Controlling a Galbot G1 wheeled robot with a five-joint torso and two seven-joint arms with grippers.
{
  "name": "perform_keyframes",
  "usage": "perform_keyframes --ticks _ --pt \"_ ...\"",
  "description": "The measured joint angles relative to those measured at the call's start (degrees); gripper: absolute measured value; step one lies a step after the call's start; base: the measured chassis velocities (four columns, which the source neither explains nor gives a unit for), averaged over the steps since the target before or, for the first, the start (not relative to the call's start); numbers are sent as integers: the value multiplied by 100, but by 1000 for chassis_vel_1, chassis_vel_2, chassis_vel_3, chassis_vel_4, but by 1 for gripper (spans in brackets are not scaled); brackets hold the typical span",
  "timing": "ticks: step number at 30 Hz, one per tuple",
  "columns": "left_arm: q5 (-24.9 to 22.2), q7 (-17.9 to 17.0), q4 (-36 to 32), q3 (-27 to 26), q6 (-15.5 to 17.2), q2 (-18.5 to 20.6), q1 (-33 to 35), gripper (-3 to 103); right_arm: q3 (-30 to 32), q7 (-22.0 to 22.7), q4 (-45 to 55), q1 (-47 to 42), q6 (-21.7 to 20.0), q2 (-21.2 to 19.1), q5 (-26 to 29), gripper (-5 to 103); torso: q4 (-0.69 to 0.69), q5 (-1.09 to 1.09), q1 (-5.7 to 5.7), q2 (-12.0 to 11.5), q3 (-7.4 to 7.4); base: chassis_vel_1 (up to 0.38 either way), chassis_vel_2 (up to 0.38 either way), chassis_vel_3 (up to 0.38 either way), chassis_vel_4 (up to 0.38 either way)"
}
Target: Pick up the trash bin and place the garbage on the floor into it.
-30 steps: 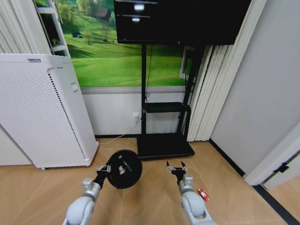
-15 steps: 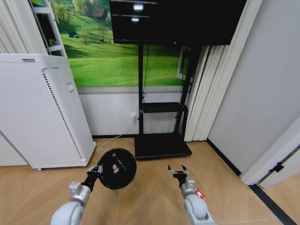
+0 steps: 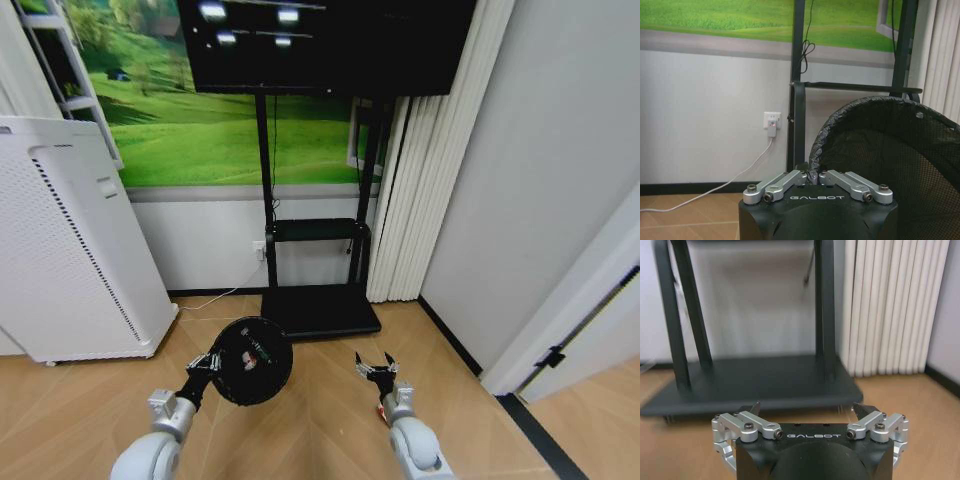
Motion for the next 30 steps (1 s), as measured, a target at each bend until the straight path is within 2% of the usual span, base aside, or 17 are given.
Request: perform_keyframes --ticks 4,8,10,13,15,21,30 --pt "-73 -9 -82 -71 46 86 9 4 -30 -197 -700 252 -86 -42 2 100 2 -1 0 0 0 -12 -24 -1 10" --pt "-182 -14 -202 -206 75 173 46 4 -18 -733 -1794 683 -383 -170 -194 100 4 -2 1 -1 0 67 69 -42 -72" --pt "-187 -8 -222 -218 75 170 56 4 -1 -782 -2009 767 -434 -179 -213 100 3 -1 0 -1 0 38 33 -15 -25" --pt "-190 -1 -255 -222 75 144 81 4 43 -781 -2282 872 -546 -170 -220 100 2 -2 0 -1 0 0 0 0 0" --pt "-190 3 -311 -214 76 119 118 4 79 -730 -2513 934 -788 -154 -224 100 1 -1 0 -1 0 0 0 0 0" --pt "-213 5 -368 -232 79 117 163 4 138 -642 -2651 922 -1098 -147 -211 100 0 -1 0 -1 0 0 0 0 0" --pt "-231 45 -382 -273 77 75 248 4 179 -657 -3117 998 -1039 -112 -315 100 2 -2 0 0 0 0 0 0 0"
